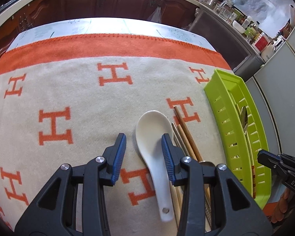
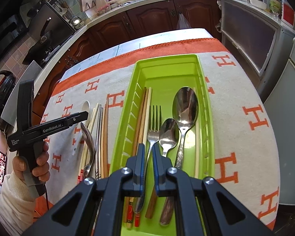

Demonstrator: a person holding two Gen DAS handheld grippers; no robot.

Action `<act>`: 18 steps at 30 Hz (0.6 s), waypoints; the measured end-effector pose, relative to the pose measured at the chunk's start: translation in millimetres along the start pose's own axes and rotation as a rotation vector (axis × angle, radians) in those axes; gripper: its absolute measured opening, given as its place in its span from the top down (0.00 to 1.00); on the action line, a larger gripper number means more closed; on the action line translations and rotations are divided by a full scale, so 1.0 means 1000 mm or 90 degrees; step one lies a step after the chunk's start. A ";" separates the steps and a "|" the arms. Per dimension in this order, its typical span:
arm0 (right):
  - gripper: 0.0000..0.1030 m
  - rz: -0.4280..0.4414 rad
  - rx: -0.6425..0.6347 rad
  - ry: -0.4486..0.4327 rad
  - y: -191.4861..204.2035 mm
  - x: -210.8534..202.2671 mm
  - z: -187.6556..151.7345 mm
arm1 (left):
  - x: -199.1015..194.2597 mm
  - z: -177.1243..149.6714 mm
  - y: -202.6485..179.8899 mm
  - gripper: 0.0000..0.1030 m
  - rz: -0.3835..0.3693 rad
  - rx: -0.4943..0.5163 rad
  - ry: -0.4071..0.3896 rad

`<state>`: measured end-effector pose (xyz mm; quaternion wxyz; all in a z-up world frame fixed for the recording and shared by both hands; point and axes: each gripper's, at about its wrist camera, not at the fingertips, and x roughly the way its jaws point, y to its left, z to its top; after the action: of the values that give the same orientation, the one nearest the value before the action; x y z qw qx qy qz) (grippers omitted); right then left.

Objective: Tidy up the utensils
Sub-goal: 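Move the left tool to the white ceramic spoon and grasp its handle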

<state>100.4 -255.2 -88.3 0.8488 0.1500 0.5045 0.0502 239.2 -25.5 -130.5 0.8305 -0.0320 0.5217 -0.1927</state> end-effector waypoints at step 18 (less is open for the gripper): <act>0.93 -0.001 -0.005 0.004 0.003 0.005 -0.005 | -0.029 -0.014 -0.006 0.67 -0.012 0.068 -0.030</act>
<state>99.0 -249.8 -94.0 0.8477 0.1461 0.5073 0.0518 214.2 -18.8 -110.5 0.8410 0.0030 0.4909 -0.2275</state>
